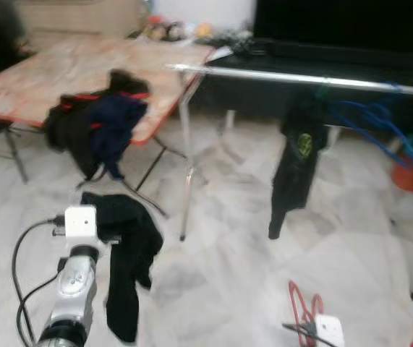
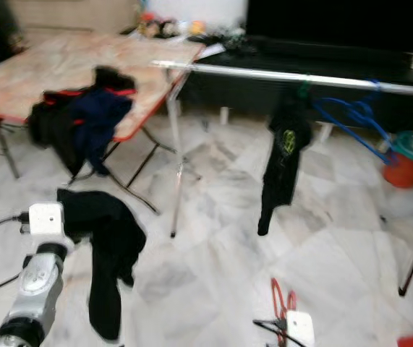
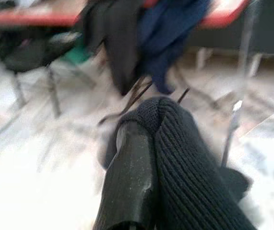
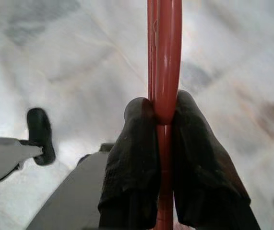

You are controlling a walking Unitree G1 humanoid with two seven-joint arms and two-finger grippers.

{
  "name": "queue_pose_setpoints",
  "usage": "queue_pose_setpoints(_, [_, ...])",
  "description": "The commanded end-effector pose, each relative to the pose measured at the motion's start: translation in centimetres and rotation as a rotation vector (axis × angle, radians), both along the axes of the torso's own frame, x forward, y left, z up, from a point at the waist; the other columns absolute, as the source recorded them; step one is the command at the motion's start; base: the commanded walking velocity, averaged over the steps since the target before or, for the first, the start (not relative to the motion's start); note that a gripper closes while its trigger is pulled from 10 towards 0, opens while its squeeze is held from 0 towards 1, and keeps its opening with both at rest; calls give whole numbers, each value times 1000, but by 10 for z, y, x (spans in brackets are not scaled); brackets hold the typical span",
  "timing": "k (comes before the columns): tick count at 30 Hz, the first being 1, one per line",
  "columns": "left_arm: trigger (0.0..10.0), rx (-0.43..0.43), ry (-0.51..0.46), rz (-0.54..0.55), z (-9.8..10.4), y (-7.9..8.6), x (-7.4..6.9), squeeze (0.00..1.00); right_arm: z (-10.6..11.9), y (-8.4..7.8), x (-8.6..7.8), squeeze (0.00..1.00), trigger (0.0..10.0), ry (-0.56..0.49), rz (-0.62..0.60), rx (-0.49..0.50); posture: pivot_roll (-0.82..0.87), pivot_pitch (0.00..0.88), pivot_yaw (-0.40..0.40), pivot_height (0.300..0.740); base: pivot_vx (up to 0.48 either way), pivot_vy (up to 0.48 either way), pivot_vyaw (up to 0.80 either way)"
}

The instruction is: Hang hanger

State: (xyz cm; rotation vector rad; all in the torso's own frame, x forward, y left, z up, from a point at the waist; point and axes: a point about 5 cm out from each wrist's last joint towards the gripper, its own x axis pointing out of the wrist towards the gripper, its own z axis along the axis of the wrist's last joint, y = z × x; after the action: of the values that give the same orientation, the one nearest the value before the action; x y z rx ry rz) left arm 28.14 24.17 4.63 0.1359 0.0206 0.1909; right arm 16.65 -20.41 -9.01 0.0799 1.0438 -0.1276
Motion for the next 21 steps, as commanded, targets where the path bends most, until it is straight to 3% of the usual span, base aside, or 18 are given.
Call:
queue_pose_setpoints(1, [10000,-8,-61,-1,13,-3,8,0,-1,-7,-5,0,10000,10,-16,-15,-90,0,-36,740,0,0,800])
queue_pose_setpoints(21, [10000,-75,-25,100,5,-5,3,0,2,-13,-2,0,10000,-13,-54,-16,-80,0,-67,740,0,0,800])
